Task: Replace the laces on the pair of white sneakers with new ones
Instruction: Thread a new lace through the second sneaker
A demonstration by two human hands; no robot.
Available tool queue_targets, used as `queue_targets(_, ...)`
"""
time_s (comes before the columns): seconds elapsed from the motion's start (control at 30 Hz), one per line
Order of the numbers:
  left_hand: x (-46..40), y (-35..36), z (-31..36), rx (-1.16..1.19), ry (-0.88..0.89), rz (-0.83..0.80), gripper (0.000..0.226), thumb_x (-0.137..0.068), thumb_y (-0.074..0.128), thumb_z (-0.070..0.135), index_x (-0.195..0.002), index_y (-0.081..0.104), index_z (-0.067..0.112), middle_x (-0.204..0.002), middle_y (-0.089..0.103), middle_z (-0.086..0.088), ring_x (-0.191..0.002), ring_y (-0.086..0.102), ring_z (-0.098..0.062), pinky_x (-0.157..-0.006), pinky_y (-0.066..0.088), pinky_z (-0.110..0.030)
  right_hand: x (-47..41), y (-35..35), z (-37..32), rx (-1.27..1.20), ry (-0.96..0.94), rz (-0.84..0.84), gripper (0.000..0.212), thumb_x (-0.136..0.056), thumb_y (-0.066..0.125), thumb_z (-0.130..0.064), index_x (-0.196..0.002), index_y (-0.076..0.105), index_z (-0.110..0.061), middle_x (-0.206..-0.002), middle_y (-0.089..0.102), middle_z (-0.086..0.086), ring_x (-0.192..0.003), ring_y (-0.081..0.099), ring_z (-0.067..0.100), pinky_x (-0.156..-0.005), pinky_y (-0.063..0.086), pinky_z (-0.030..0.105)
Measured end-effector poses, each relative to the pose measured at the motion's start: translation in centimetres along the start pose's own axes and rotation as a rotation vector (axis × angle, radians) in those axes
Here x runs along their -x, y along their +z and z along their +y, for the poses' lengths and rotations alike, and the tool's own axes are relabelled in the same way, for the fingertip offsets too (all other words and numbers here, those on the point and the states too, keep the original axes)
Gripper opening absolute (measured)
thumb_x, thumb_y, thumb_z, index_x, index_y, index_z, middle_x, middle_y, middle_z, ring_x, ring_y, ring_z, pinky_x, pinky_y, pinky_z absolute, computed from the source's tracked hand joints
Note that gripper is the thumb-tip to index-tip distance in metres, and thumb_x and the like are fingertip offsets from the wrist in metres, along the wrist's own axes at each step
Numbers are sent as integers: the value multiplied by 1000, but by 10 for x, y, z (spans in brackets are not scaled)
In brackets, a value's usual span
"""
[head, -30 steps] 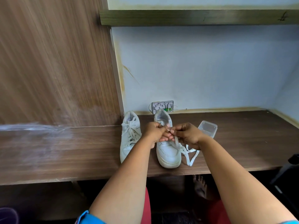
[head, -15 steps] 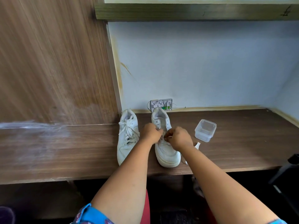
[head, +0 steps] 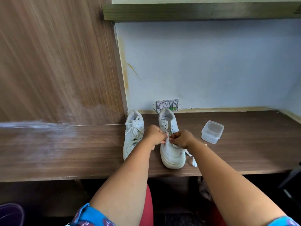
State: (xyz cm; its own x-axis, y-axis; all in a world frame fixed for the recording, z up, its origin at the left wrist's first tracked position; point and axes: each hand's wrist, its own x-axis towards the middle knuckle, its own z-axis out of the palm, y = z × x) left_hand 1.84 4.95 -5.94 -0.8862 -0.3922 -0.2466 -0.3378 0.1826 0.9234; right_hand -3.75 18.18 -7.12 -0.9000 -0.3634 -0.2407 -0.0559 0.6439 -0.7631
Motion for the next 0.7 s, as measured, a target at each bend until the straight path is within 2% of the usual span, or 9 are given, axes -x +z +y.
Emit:
queue_targets(0.07, 2, -2, -1, -56, 22, -41, 10, -79, 70, -9, -84, 64, -3, -75, 64, -7, -67, 64, -14, -68, 60, -27, -2, 2, 4, 11, -2, 19, 10, -80, 76, -27, -74, 68, -28, -97, 71, 0, -98, 63, 16, -98, 48, 33)
queue_targets(0.17, 7, 2, 5, -272, 101, 43, 10, -78, 67, -10, -82, 68, -1, -74, 67, -6, -69, 66, -18, -77, 59, -33, -1, -1, 11, -152, -8, -34, 11, -80, 76, -18, -91, 74, -16, -97, 71, 3, -91, 63, 14, -95, 51, 31)
queue_targets(0.23, 10, 7, 11, -513, 183, 97, 12, -81, 63, -3, -86, 72, 4, -86, 71, -5, -82, 67, -18, -78, 57, -28, 2, -2, 12, -178, -21, -69, 14, -82, 75, -15, -95, 74, -11, -95, 71, 4, -90, 63, 15, -94, 51, 30)
queue_targets(0.3, 15, 9, 15, -700, 220, 117, 15, -83, 60, 2, -92, 71, 6, -99, 69, -7, -92, 65, -21, -80, 55, -29, 0, -2, 12, -100, -48, -71, 7, -81, 76, -19, -87, 73, -22, -92, 72, -1, -93, 65, 15, -99, 49, 34)
queue_targets(0.37, 22, 0, 24, -798, 178, 99, 17, -84, 59, 5, -99, 67, 2, -106, 66, -11, -96, 64, -25, -78, 53, -30, -3, -2, 13, 10, -77, -51, 4, -80, 75, -27, -80, 71, -29, -93, 73, -6, -99, 65, 15, -104, 44, 37)
queue_targets(0.43, 30, -25, 34, -995, 90, 20, 23, -86, 61, 6, -108, 65, 2, -112, 66, -13, -96, 64, -26, -77, 50, -30, 0, -5, 10, 123, -101, -33, 6, -83, 71, -34, -86, 72, -29, -96, 71, -7, -103, 61, 14, -107, 38, 37)
queue_targets(0.53, 37, -64, 39, -1291, -116, -204, 39, -89, 55, 7, -128, 59, 7, -116, 63, -5, -72, 55, -21, -76, 43, -26, 4, -7, 9, 224, -136, -8, 18, -86, 67, -38, -99, 70, -25, -87, 64, -10, -98, 57, 12, -106, 36, 37)
queue_targets(0.6, 37, -61, 35, -1316, 2, -269, 37, -91, 58, 21, -124, 61, 5, -116, 64, -6, -85, 60, -23, -83, 48, -30, 5, -6, 9, 241, -152, 15, 18, -87, 67, -37, -98, 70, -24, -74, 56, -15, -90, 54, 11, -104, 38, 36)
queue_targets(0.7, 41, -27, 29, -1033, 167, -226, 46, -96, 50, 43, -116, 61, 3, -119, 59, -18, -109, 57, -32, -89, 45, -37, 7, -7, 7, 207, -165, 25, 18, -85, 69, -37, -96, 71, -23, -68, 52, -15, -85, 52, 11, -98, 40, 34)
